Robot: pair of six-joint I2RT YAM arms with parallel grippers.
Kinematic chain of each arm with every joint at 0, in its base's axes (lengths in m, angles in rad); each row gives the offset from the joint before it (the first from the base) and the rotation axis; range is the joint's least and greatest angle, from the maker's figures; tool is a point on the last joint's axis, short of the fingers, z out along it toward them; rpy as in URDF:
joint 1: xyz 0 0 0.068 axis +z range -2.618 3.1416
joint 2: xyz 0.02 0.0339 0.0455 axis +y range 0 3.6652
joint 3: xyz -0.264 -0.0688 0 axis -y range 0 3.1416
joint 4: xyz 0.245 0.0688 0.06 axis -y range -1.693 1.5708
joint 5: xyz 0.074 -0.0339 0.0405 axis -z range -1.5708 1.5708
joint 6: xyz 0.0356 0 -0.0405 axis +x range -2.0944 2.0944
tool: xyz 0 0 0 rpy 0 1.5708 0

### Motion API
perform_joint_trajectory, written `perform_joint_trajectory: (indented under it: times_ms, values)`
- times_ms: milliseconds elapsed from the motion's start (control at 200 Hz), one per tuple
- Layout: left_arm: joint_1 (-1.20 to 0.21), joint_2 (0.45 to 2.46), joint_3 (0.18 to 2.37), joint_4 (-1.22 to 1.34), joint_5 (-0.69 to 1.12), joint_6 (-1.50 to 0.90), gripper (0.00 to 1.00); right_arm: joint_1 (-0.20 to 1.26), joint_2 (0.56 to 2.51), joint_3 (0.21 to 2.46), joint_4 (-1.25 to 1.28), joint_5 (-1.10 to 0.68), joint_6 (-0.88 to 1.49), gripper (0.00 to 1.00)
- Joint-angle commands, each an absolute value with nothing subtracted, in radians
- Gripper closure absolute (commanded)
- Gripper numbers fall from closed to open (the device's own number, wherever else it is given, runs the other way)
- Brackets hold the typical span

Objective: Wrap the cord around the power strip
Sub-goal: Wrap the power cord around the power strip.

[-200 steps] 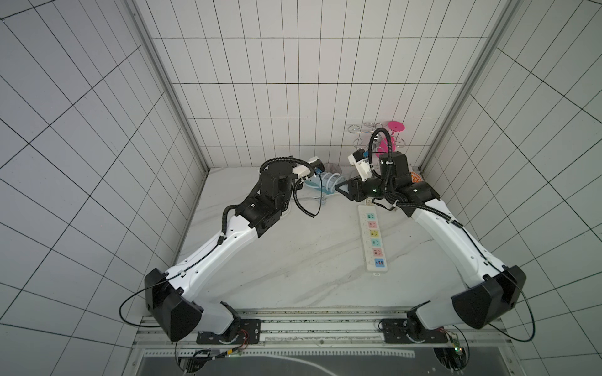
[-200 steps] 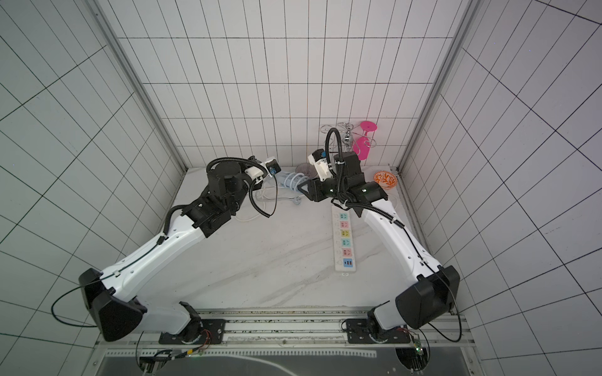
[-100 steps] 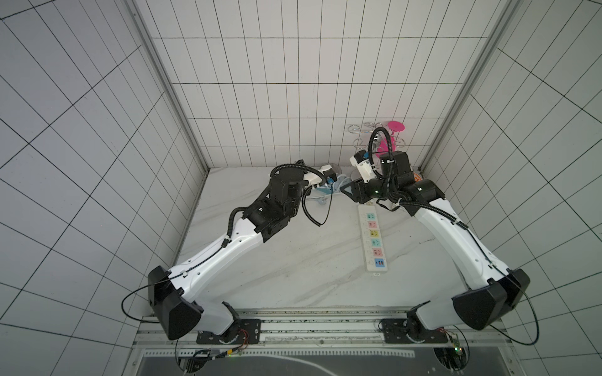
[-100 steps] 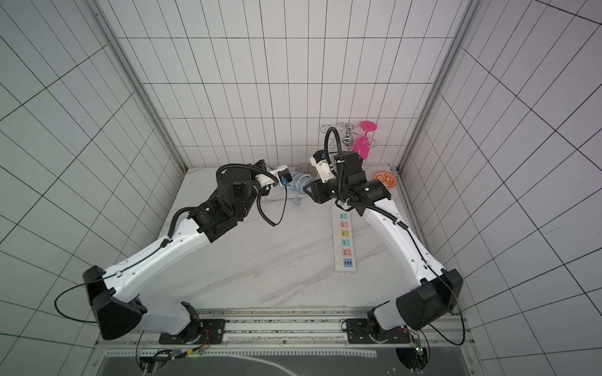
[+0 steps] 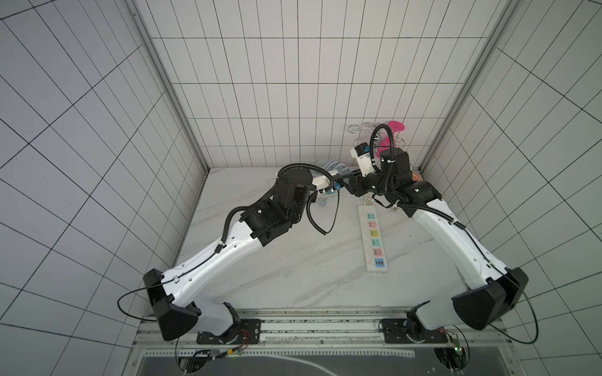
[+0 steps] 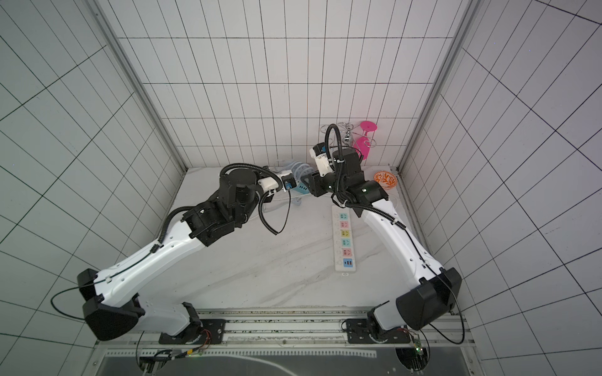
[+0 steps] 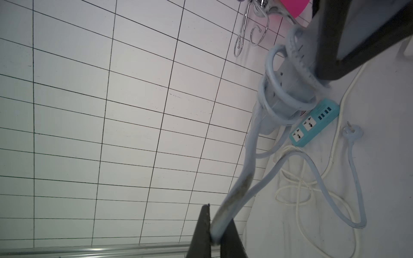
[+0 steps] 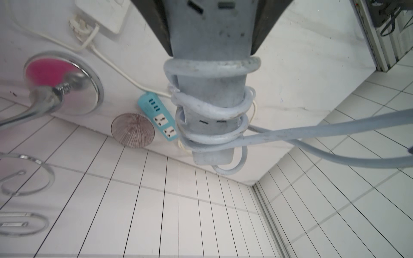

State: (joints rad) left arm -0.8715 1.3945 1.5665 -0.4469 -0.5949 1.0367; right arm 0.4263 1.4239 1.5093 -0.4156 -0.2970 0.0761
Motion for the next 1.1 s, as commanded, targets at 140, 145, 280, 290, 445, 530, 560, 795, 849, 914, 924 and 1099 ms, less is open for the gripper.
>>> perform_joint_trajectory:
  times_ms: [140, 145, 280, 290, 445, 530, 560, 795, 849, 914, 924, 1099]
  values:
    - [-0.868, 1.300, 1.692, -0.448, -0.343, 0.683, 1.00, 0.349, 1.371, 1.356, -0.031, -0.309, 0.273, 1.00]
    - [-0.867, 1.300, 1.692, -0.446, -0.338, 0.681, 1.00, 0.349, 1.370, 1.356, -0.027, -0.313, 0.276, 1.00]
    - [-0.859, 1.258, 1.618, -0.394, -0.211, 0.607, 1.00, 0.325, 1.331, 1.349, 0.107, -0.440, 0.335, 1.00]
    - [-0.858, 1.254, 1.609, -0.387, -0.203, 0.602, 1.00, 0.323, 1.328, 1.347, 0.116, -0.451, 0.340, 1.00]
    - [-0.853, 1.182, 1.440, -0.252, -0.070, 0.534, 1.00, 0.297, 1.276, 1.355, 0.239, -0.564, 0.400, 1.00]
    - [-0.851, 1.160, 1.365, -0.176, -0.004, 0.497, 1.00, 0.285, 1.252, 1.373, 0.283, -0.614, 0.431, 1.00]
    - [-0.850, 1.155, 1.342, -0.143, 0.018, 0.477, 1.00, 0.282, 1.248, 1.382, 0.293, -0.634, 0.445, 1.00]
    - [-0.848, 1.185, 1.235, 0.045, 0.163, 0.327, 0.89, 0.280, 1.211, 1.358, 0.465, -0.714, 0.568, 1.00]
    - [-0.848, 1.195, 1.228, 0.070, 0.175, 0.305, 0.86, 0.279, 1.205, 1.342, 0.491, -0.726, 0.583, 1.00]
    - [-0.848, 1.205, 1.227, 0.082, 0.181, 0.292, 0.83, 0.279, 1.195, 1.319, 0.519, -0.737, 0.601, 1.00]
    - [-0.848, 1.207, 1.227, 0.083, 0.182, 0.292, 0.83, 0.279, 1.194, 1.317, 0.524, -0.741, 0.606, 1.00]
    - [-0.849, 1.200, 1.186, 0.130, 0.184, 0.274, 0.78, 0.278, 1.178, 1.290, 0.603, -0.763, 0.650, 1.00]
